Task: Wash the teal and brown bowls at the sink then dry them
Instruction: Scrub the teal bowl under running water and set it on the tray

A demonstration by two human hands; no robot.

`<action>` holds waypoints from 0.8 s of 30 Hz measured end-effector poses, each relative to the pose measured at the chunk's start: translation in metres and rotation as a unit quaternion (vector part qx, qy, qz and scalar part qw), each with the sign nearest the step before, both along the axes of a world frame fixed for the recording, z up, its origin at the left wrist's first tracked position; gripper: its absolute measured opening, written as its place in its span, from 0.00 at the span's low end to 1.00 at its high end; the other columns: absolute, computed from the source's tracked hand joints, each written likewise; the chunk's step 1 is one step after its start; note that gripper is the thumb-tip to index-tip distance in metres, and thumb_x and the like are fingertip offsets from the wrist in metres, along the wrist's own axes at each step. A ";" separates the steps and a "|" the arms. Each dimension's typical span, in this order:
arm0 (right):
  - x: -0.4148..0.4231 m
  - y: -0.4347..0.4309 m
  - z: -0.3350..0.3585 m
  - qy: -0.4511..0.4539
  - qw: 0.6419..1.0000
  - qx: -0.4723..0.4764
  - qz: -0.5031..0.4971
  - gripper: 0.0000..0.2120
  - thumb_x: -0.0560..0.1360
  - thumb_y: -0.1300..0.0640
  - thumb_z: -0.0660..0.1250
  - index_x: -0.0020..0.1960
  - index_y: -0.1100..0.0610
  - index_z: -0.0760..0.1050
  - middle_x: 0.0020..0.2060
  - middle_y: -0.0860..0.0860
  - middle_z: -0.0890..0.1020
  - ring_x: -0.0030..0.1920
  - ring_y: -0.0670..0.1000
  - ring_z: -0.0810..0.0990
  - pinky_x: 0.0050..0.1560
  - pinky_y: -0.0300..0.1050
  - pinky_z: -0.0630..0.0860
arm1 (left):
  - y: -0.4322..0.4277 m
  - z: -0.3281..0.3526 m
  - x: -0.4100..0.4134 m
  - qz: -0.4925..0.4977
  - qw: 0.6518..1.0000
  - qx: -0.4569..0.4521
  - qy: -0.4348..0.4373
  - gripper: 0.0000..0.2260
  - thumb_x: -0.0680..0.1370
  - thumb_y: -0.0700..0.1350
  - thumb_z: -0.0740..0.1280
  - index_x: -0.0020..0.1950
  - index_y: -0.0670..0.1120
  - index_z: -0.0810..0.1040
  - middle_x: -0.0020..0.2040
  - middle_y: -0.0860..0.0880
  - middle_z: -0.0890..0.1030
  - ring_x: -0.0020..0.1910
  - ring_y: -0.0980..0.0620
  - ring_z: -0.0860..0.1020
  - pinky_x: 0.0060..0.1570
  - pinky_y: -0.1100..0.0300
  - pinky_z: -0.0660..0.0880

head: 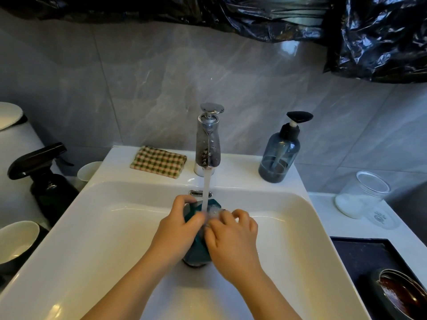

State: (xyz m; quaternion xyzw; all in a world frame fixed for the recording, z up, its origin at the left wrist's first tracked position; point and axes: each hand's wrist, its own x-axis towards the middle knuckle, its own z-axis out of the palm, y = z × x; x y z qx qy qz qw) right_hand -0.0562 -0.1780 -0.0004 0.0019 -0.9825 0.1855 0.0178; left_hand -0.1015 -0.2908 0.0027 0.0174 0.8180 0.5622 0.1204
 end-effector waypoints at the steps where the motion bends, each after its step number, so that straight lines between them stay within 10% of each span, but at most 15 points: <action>1: 0.001 0.000 0.001 -0.035 0.999 -0.038 0.014 0.24 0.78 0.44 0.42 0.49 0.48 0.76 0.50 0.44 0.76 0.60 0.49 0.63 0.63 0.48 0.53 | -0.001 -0.001 -0.001 0.009 1.000 0.004 -0.001 0.10 0.77 0.46 0.63 0.56 0.55 0.68 0.43 0.51 0.79 0.42 0.52 0.78 0.38 0.58 0.74; 4: 0.002 0.001 0.007 -0.096 0.981 -0.161 0.047 0.19 0.81 0.51 0.52 0.31 0.47 0.67 0.30 0.43 0.72 0.41 0.44 0.71 0.64 0.49 0.59 | -0.003 -0.002 -0.003 0.040 0.999 0.011 -0.023 0.08 0.77 0.46 0.63 0.55 0.53 0.69 0.42 0.47 0.79 0.41 0.47 0.79 0.40 0.54 0.75; 8: -0.004 0.014 0.003 0.004 0.968 -0.222 -0.118 0.13 0.80 0.48 0.52 0.43 0.49 0.72 0.34 0.46 0.75 0.41 0.49 0.77 0.56 0.53 0.75 | -0.001 -0.002 -0.002 0.031 0.997 0.017 -0.061 0.08 0.77 0.45 0.62 0.55 0.54 0.68 0.44 0.47 0.78 0.42 0.47 0.78 0.39 0.52 0.76; 12: -0.002 0.034 0.005 0.123 0.871 -0.359 -0.311 0.12 0.80 0.49 0.52 0.45 0.52 0.70 0.36 0.47 0.74 0.42 0.54 0.78 0.45 0.60 0.80 | -0.004 -0.001 -0.003 0.033 0.997 0.026 -0.058 0.10 0.76 0.43 0.62 0.54 0.55 0.67 0.46 0.47 0.77 0.43 0.47 0.77 0.34 0.57 0.74; 17: -0.009 0.027 -0.007 -0.089 0.715 -0.611 -0.329 0.17 0.79 0.45 0.55 0.61 0.55 0.71 0.56 0.56 0.78 0.56 0.58 0.77 0.55 0.55 0.78 | -0.001 -0.002 -0.006 0.088 0.946 0.235 -0.204 0.08 0.76 0.38 0.58 0.51 0.50 0.69 0.52 0.41 0.77 0.47 0.44 0.76 0.38 0.54 0.76; 24: -0.005 0.026 -0.013 -0.140 0.697 -0.655 -0.254 0.16 0.71 0.54 0.70 0.57 0.52 0.71 0.51 0.58 0.82 0.48 0.56 0.82 0.39 0.47 0.81 | -0.003 -0.014 -0.007 0.037 0.928 0.260 -0.264 0.19 0.73 0.44 0.59 0.63 0.44 0.69 0.59 0.37 0.78 0.52 0.40 0.77 0.41 0.52 0.78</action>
